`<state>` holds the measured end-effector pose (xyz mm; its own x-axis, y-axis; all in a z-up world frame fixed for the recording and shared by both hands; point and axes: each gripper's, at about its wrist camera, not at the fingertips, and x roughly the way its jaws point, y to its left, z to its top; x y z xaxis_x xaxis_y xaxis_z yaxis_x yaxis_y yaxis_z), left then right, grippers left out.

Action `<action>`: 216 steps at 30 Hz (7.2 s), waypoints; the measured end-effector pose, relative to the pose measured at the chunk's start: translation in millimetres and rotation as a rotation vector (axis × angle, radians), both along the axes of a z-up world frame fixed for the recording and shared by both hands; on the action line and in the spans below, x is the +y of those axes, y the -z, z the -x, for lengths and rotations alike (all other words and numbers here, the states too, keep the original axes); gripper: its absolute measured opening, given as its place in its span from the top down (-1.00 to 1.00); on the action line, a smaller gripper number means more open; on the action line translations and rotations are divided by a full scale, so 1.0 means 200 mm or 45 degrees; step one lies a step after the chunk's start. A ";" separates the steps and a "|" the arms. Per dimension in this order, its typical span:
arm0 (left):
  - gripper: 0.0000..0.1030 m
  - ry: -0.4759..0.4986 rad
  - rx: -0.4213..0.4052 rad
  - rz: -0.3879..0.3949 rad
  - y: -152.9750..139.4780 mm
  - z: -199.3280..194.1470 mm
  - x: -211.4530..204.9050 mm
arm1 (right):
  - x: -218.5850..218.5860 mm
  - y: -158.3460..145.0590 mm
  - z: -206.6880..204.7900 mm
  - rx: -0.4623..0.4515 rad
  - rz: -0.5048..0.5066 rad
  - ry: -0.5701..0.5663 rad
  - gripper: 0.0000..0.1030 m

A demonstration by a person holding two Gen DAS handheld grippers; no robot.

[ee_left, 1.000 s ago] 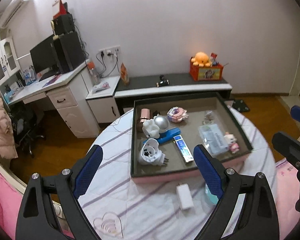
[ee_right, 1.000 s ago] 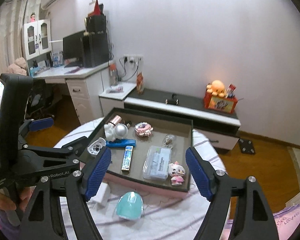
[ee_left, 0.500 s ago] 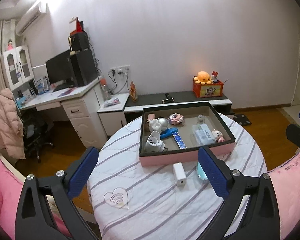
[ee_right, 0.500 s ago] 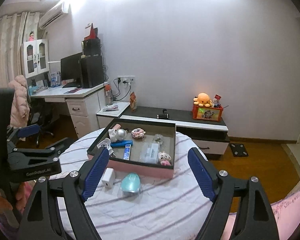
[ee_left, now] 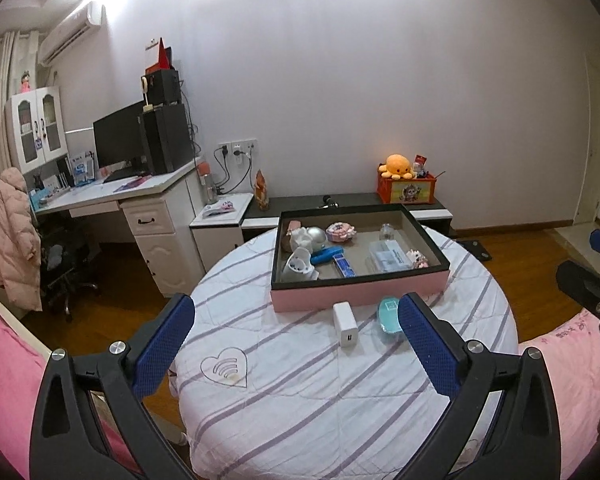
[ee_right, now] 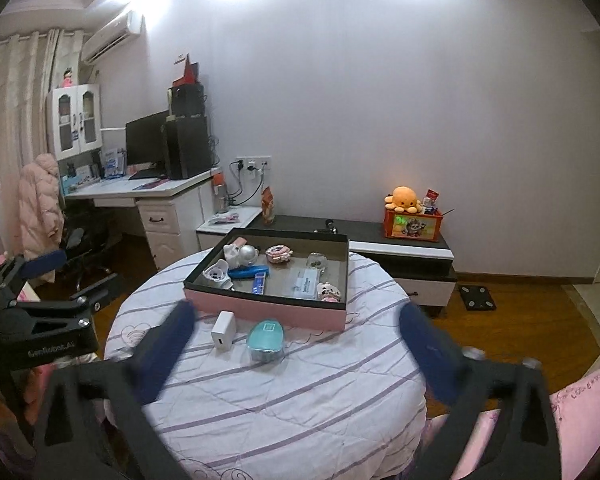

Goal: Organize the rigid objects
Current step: 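Withdraw both tools from the box back above the table, then move both tools toward the white charger and teal case on the table, then grasp the white charger with the left tool while the right tool grasps the teal case, then lift the charger and teal case and carry both over the pink box, then lower the charger and teal case into the box and open both tools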

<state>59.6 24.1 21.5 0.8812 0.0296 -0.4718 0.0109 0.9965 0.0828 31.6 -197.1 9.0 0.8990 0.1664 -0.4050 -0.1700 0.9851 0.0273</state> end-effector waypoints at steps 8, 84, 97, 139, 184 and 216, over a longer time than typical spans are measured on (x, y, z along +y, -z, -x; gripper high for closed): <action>-0.99 -0.036 0.028 0.026 0.02 -0.02 0.04 | -0.01 0.02 -0.01 0.013 -0.020 -0.015 -1.00; -0.95 0.190 0.821 0.133 0.76 -1.01 -0.26 | 0.01 0.85 -0.97 0.720 0.062 -0.087 -0.07; 0.12 0.290 0.755 -0.042 0.82 -0.96 -0.39 | -0.02 0.86 -0.98 0.694 0.046 -0.086 -0.07; 0.20 0.195 0.426 -0.016 0.36 -0.55 -0.13 | -0.01 0.41 -0.62 0.420 -0.016 -0.017 -0.07; 0.21 0.115 0.248 -0.078 0.09 -0.79 -0.14 | 0.07 0.15 -0.74 0.217 -0.004 -0.136 -0.07; -0.81 0.025 0.539 -0.076 0.43 -1.38 -0.03 | 0.19 0.43 -1.44 0.496 0.023 -0.183 -0.69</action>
<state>335.8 19.0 -63.9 0.6107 0.0529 -0.7901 0.0755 0.9893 0.1246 319.1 -159.9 -77.0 0.6460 0.2688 -0.7144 -0.2864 0.9529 0.0996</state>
